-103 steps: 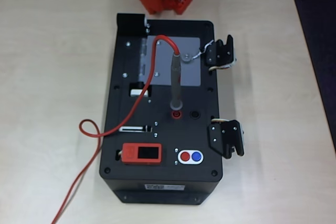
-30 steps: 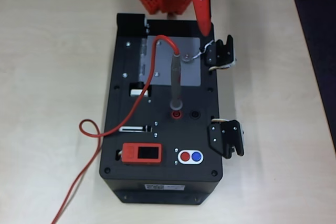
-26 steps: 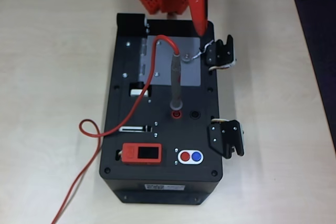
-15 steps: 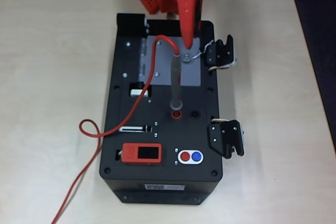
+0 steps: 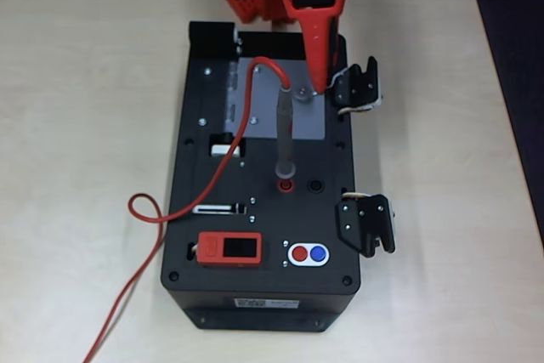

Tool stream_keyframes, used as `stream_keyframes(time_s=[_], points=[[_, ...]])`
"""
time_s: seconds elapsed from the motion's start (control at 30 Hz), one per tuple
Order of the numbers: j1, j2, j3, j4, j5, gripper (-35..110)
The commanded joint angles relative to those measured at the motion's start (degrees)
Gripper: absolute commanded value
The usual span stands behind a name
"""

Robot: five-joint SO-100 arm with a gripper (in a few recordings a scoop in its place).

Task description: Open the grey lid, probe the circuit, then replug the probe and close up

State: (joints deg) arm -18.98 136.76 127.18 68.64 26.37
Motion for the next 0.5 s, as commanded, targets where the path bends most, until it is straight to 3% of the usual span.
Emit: stream_keyframes(time_s=[0.0, 0.47], points=[[-2.0, 0.8, 1.1, -0.9, 2.3, 20], [-1.2, 0.8, 3.2, -2.8, 3.5, 16]])
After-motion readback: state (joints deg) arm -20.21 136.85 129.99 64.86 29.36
